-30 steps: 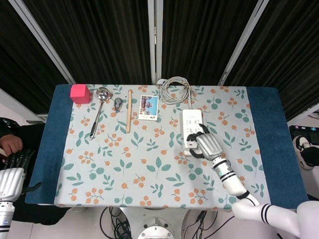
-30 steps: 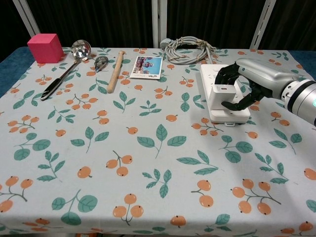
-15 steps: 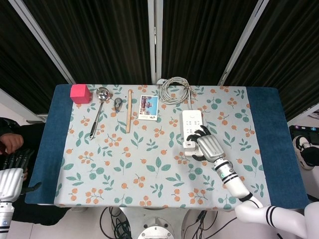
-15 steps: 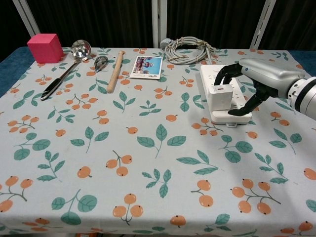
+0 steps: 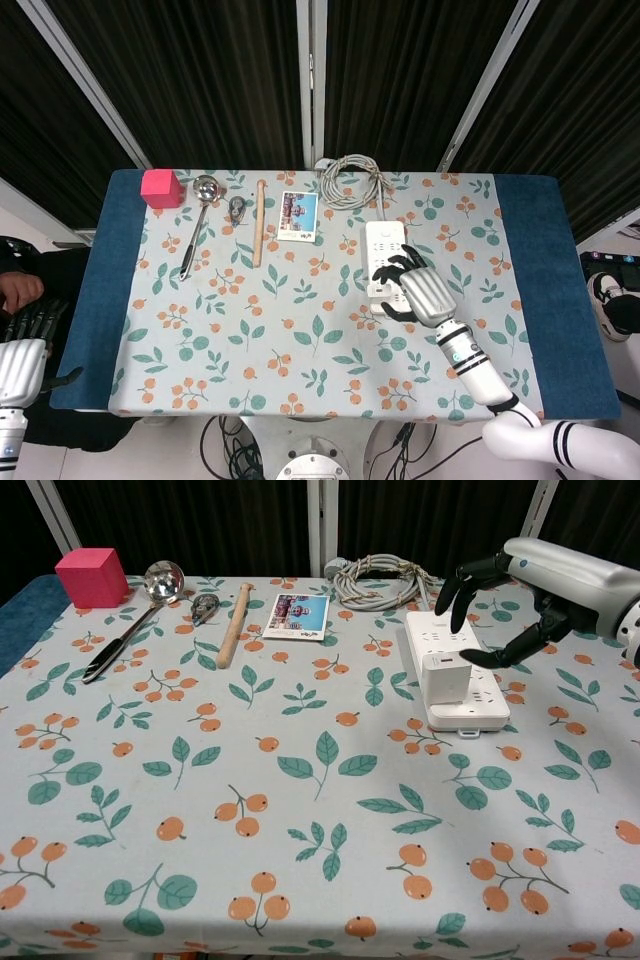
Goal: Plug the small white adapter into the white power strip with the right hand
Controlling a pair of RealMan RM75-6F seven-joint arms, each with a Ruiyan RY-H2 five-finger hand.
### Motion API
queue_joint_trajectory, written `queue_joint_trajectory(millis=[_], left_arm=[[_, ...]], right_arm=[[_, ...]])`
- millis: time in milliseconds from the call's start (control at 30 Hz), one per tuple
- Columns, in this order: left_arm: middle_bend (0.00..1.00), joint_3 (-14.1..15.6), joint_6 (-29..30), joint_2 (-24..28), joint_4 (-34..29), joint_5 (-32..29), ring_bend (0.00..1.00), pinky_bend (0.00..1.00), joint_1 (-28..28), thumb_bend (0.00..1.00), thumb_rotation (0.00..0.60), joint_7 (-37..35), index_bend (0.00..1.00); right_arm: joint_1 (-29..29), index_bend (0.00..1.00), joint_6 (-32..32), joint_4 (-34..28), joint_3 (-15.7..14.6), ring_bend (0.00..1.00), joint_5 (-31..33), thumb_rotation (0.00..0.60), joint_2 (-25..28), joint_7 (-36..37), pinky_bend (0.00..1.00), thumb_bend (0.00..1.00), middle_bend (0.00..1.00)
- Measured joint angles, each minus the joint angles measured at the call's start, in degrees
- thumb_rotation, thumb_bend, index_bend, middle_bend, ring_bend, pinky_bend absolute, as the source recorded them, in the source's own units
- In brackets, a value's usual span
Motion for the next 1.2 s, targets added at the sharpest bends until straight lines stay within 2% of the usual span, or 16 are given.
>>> queue_joint_trajectory(millis=[33,167,367,533,633,1200], left_arm=[[0.04,0.0,0.1,0.1,-0.2,0.0,0.0,0.0,0.1,0.03,0.6,0.1,0.1],[0.04,0.1,0.2,0.3,-0.5,0.0,0.0,0.0,0.2,0.03,0.6,0.3,0.1],[0.04,0.0,-0.1,0.4,-0.9,-0.2,0.0,0.0,0.1,0.03,0.6,0.6,0.1],[0.04,-0.1,-0.6,0.3,-0.9,-0.5,0.0,0.0,0.0,0.03,0.6,0.8,0.1],[0.04,-0.1,-0.7,0.2,-0.7,-0.6,0.0,0.0,-0.1,0.03,0.6,0.8,0.1],[0.04,-0.1,-1.1,0.0,-0.4,-1.0,0.0,0.0,-0.1,0.03,0.6,0.7,0.1]], right_arm=[[-0.1,0.67,0.2,-0.1,0.3,0.43,-0.2,0.6,-0.2,2.6,0.43,0.42,0.6],[0.0,0.85,-0.3,0.5,1.1,0.63,-0.7,0.6,-1.1,14.1,0.69,0.59,0.77],[1.1,0.99,-3.3,3.4,2.5,0.81,-1.1,0.6,-3.5,36.0,0.85,0.68,0.92],[2.6,1.0,-7.8,6.7,3.5,0.86,-1.0,0.6,-6.1,50.6,0.89,0.72,0.95],[3.5,1.0,-10.0,8.8,3.9,0.86,-0.8,0.6,-7.7,55.5,0.89,0.73,0.95],[4.2,1.0,-11.9,13.9,3.2,0.86,-1.8,0.6,-11.0,63.0,0.89,0.74,0.95]])
